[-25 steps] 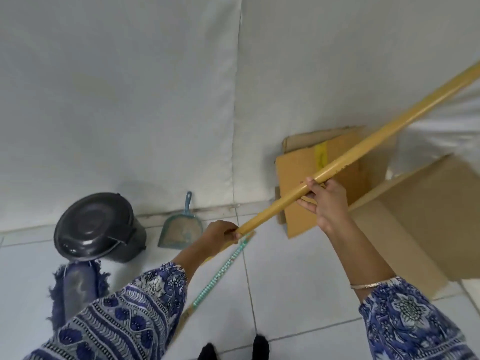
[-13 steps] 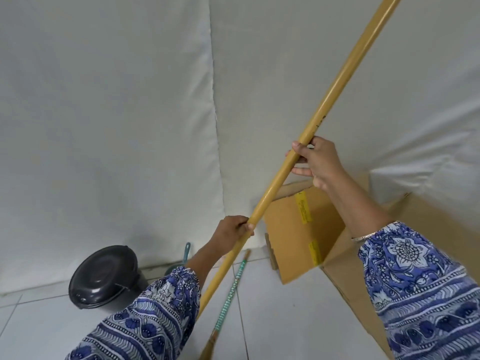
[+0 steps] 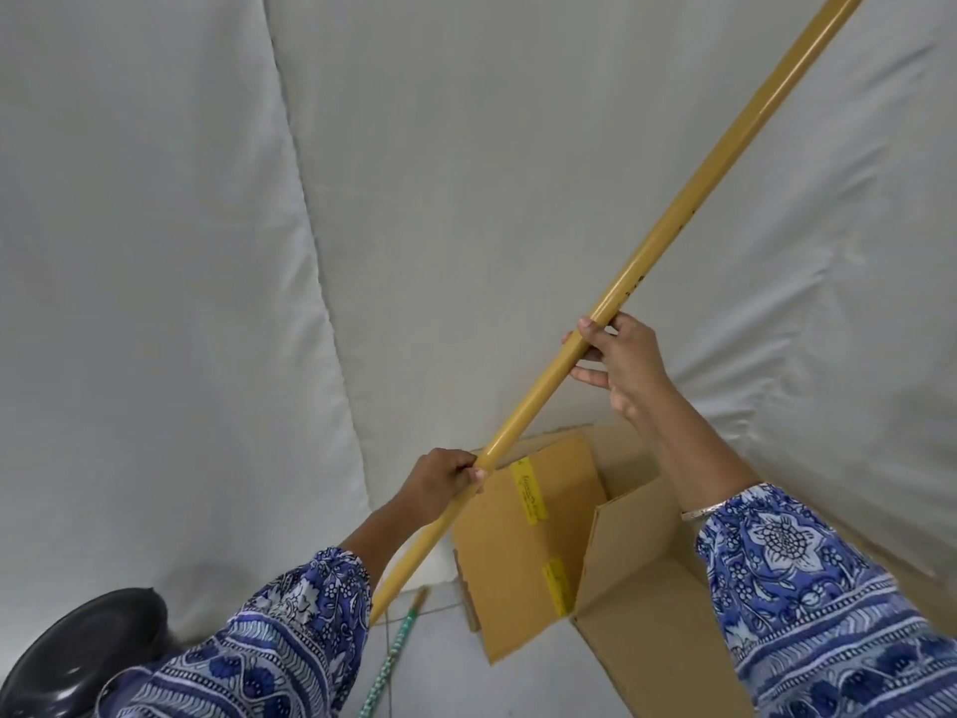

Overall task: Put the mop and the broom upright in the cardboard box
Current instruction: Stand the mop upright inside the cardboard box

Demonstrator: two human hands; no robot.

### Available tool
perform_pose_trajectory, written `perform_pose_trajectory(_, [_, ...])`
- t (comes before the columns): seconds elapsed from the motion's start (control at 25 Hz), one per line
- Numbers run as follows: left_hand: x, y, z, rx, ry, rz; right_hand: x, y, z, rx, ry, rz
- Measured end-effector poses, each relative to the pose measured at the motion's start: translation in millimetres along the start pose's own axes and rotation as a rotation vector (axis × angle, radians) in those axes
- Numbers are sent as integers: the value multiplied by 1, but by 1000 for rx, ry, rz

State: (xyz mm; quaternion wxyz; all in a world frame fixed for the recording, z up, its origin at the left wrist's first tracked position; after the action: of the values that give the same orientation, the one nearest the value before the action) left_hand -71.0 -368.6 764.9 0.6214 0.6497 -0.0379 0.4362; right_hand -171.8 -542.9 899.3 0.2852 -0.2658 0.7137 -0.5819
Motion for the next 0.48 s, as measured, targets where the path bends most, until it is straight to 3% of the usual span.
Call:
perform_pose_trajectory(0.2, [11,40,39,-68,83,63,21,-49,19,51,-39,-1])
perform_pose_trajectory(0.48, [3,94,124,-164,280,-76,52,-137,82,167,-90,-148])
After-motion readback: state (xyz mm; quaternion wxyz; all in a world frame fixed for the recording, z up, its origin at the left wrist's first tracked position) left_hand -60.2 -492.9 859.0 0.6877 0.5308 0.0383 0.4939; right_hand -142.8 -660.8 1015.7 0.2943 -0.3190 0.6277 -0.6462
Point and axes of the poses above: each hand's wrist, its own z-axis towards the middle knuckle, its own x-axis out of the back of the hand, y = z × x, the point moved 8 cm from there along z, towards the middle knuckle, and after that the axes turned 14 degrees about -x, right-handed, at the moved point
